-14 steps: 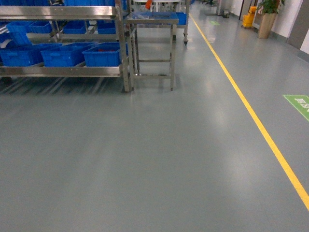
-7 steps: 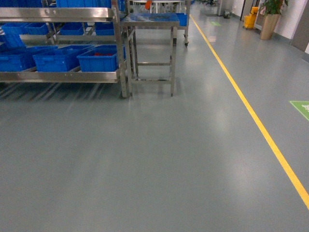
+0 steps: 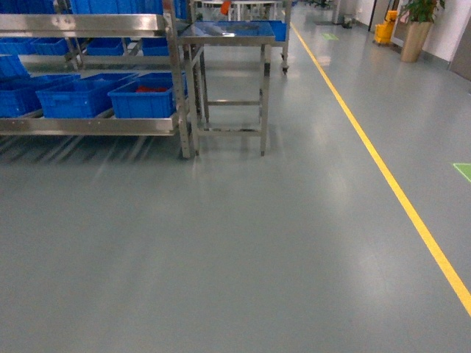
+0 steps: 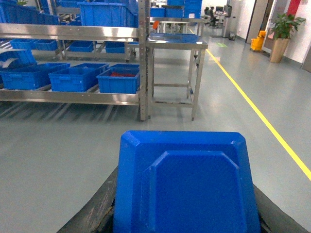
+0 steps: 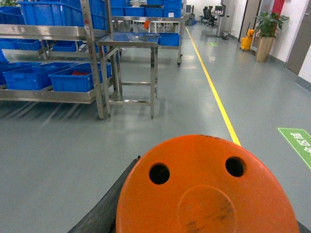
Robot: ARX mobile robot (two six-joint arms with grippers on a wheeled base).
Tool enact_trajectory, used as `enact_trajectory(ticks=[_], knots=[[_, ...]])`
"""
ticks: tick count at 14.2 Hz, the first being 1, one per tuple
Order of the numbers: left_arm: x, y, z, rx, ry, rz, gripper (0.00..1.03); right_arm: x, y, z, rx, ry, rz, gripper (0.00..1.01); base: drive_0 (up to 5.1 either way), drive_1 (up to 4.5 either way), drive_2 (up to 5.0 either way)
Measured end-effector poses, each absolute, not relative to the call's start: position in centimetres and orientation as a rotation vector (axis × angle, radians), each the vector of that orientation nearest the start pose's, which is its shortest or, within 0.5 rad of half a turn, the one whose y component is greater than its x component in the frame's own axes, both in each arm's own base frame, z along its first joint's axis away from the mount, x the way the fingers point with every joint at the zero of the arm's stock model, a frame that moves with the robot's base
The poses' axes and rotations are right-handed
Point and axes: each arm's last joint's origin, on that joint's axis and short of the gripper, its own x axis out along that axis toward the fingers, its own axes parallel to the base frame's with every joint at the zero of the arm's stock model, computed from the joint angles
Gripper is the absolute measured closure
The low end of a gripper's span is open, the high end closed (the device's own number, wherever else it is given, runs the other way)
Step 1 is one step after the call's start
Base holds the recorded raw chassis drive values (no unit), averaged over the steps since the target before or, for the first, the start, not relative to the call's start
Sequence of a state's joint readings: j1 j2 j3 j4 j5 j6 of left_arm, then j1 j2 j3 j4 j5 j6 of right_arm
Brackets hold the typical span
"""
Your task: Sort blue parts and orange caps into right shelf containers
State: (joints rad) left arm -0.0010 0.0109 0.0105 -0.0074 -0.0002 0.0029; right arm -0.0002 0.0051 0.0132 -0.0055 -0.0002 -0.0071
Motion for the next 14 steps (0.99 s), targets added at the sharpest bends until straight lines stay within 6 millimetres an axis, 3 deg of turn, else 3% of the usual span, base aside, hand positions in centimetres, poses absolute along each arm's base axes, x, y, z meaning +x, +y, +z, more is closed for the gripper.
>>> enact_trajectory(ticks=[14], knots=[[9.77, -0.01, 16.57, 0.003, 0.006, 0.000, 0.60, 9.72, 0.00, 16.69, -0.007, -0.001, 0.000, 0.57, 0.0, 4.31, -4.3]])
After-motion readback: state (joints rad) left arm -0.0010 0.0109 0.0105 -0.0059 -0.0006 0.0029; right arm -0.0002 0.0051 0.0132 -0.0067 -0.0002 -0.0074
